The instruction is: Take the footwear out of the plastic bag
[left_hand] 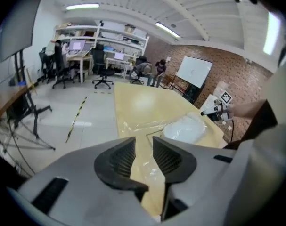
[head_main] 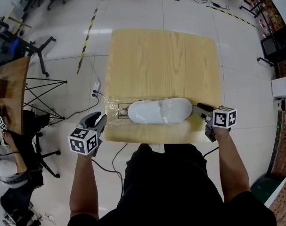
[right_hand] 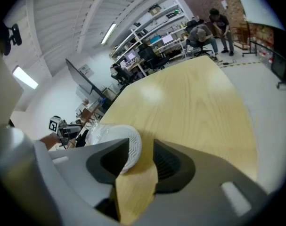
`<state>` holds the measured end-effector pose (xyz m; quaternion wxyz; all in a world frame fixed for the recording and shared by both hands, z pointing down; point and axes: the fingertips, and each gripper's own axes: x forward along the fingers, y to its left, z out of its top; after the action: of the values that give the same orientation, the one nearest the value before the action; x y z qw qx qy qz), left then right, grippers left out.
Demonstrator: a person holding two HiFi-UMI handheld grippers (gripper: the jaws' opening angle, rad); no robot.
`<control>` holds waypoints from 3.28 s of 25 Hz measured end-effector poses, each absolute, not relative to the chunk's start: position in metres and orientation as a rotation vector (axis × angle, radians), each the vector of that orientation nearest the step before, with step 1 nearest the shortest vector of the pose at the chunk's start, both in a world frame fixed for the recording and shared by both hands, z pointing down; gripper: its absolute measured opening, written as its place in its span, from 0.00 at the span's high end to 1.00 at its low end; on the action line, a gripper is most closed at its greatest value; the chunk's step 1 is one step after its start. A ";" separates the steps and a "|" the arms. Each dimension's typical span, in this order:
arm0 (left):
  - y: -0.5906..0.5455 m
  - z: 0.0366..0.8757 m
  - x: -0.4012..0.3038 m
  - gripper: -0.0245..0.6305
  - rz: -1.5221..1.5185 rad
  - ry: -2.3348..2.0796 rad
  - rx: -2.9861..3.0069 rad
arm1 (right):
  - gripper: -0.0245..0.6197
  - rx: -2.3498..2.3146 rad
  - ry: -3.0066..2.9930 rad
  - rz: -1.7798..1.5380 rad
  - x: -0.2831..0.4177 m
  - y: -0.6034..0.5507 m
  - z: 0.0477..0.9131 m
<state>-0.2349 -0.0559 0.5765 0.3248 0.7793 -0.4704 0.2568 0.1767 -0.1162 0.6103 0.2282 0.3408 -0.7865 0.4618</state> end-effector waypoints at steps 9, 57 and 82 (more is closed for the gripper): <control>-0.068 0.595 -0.107 0.79 1.507 -0.559 2.623 | 0.70 1.017 -2.092 1.581 0.163 -0.091 0.634; -0.014 0.623 -0.134 0.95 1.660 -0.394 2.398 | 0.80 0.930 -2.089 1.382 0.167 -0.080 0.618; -0.043 0.620 -0.194 0.95 1.721 -0.702 2.252 | 0.80 0.995 -2.079 1.373 0.193 -0.083 0.614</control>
<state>-0.1942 -0.0427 0.6203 0.1106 0.7665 -0.2391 0.5858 0.1931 -0.0826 0.6139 0.2272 0.3612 -0.7547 0.4983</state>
